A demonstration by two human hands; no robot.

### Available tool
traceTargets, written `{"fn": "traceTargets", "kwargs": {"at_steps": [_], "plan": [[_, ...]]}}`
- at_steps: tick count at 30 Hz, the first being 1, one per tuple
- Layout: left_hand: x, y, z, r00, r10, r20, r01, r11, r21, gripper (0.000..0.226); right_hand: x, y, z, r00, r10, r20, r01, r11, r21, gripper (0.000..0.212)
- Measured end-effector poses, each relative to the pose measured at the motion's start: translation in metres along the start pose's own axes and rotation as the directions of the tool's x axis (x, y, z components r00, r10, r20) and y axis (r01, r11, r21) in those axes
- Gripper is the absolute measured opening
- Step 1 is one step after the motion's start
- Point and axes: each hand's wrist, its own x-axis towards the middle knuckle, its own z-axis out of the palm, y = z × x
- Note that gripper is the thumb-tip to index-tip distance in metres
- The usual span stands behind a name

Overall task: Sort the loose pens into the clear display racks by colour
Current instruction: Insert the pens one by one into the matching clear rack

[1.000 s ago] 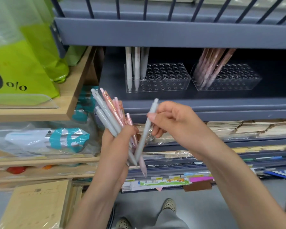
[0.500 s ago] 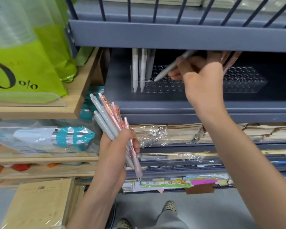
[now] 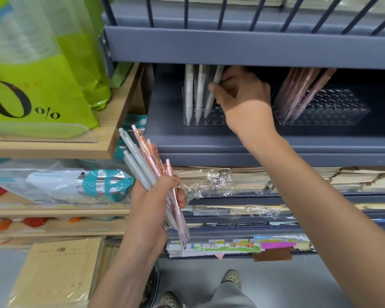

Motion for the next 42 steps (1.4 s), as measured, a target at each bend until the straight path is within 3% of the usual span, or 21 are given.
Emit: {"fn": "traceTargets", "kwargs": {"at_steps": [5,14,17,22,23,24,28,33,36,42], "plan": [[0.000,0.001,-0.002,1.000,-0.005,-0.007,0.005,1.000,-0.005,0.020,-0.001,0.002,0.003,1.000,-0.003,0.013,0.004,0.998,-0.069,0.019],[-0.002,0.001,-0.006,0.994,0.008,0.113,-0.008,1.000,-0.002,0.026,0.000,-0.002,0.004,0.999,0.004,0.037,0.001,0.990,-0.138,0.023],[-0.003,0.001,-0.008,0.986,0.017,0.163,-0.022,0.999,0.029,0.035,-0.003,0.001,0.003,0.999,0.032,0.039,-0.028,0.994,-0.108,0.023],[-0.001,-0.001,-0.006,0.956,-0.005,0.294,-0.016,0.997,0.069,0.009,-0.020,0.006,-0.012,0.994,0.109,0.011,-0.110,0.984,0.141,0.012],[-0.001,-0.001,-0.005,0.945,-0.015,0.326,-0.012,0.997,0.079,0.012,-0.024,0.008,-0.017,0.992,0.120,0.027,-0.123,0.970,0.210,0.005],[-0.002,-0.002,-0.003,0.935,-0.023,0.354,-0.009,0.996,0.088,0.016,-0.029,0.008,-0.023,0.990,0.126,0.059,-0.137,0.958,0.251,0.011],[-0.007,-0.005,0.012,0.910,-0.058,0.410,0.007,0.992,0.125,0.029,-0.051,0.012,-0.049,0.943,0.054,0.329,-0.186,0.904,0.385,0.010],[-0.015,-0.014,0.048,0.898,-0.080,0.433,-0.005,0.981,0.192,0.030,-0.062,0.021,-0.070,0.848,0.048,0.529,-0.261,0.905,0.336,0.016],[-0.020,-0.022,0.073,0.895,-0.072,0.441,-0.021,0.979,0.203,0.027,-0.060,0.036,-0.082,0.820,0.081,0.567,-0.312,0.893,0.324,0.017],[-0.026,-0.035,0.118,0.898,-0.070,0.434,-0.006,0.985,0.170,0.025,-0.052,0.077,-0.122,0.811,0.110,0.574,-0.429,0.780,0.456,0.016]]}}
